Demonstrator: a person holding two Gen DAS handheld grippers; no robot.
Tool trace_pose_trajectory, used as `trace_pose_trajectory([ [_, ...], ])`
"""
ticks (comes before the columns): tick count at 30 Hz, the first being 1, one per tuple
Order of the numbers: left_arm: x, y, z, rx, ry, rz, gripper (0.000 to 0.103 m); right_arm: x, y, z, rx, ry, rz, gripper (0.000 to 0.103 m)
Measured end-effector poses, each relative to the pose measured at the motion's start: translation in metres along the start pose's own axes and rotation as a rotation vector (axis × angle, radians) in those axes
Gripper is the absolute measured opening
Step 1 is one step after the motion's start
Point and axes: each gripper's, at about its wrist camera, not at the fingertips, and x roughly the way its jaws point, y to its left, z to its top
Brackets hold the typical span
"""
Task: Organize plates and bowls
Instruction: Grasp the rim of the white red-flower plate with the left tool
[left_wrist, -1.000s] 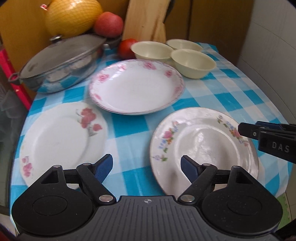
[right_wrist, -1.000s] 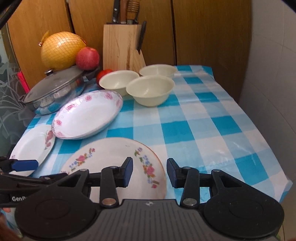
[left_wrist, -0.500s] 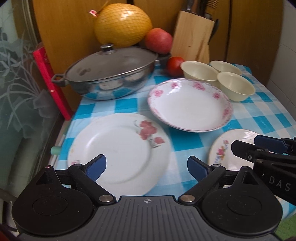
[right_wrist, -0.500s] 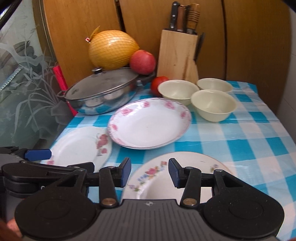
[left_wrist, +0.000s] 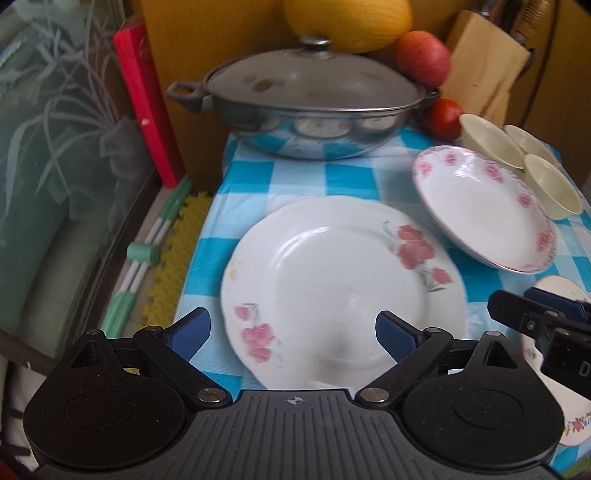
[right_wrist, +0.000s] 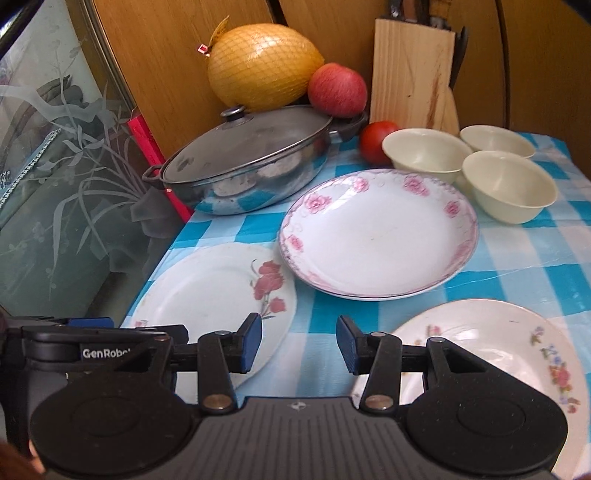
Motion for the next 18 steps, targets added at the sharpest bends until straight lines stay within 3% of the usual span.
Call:
trace_pose_trajectory([
  [4,0.013,0.014,0.006,-0.027,0.029,0.0,0.097,0.017,0.004,0.003,0.018,0.036,0.023,0.043],
  [10,0.03,0.019,0.017,-0.054,0.067,-0.071,0.092,0.035,0.007,0.005,0.027,0.073,0.059,0.043],
  [14,0.033,0.015,0.022,-0.035,0.06,-0.089,0.089,0.045,0.005,0.005,0.038,0.096,0.074,0.034],
  [18,0.034,0.012,0.023,-0.035,0.053,-0.081,0.09,0.049,0.004,0.01,0.057,0.098,0.077,0.032],
])
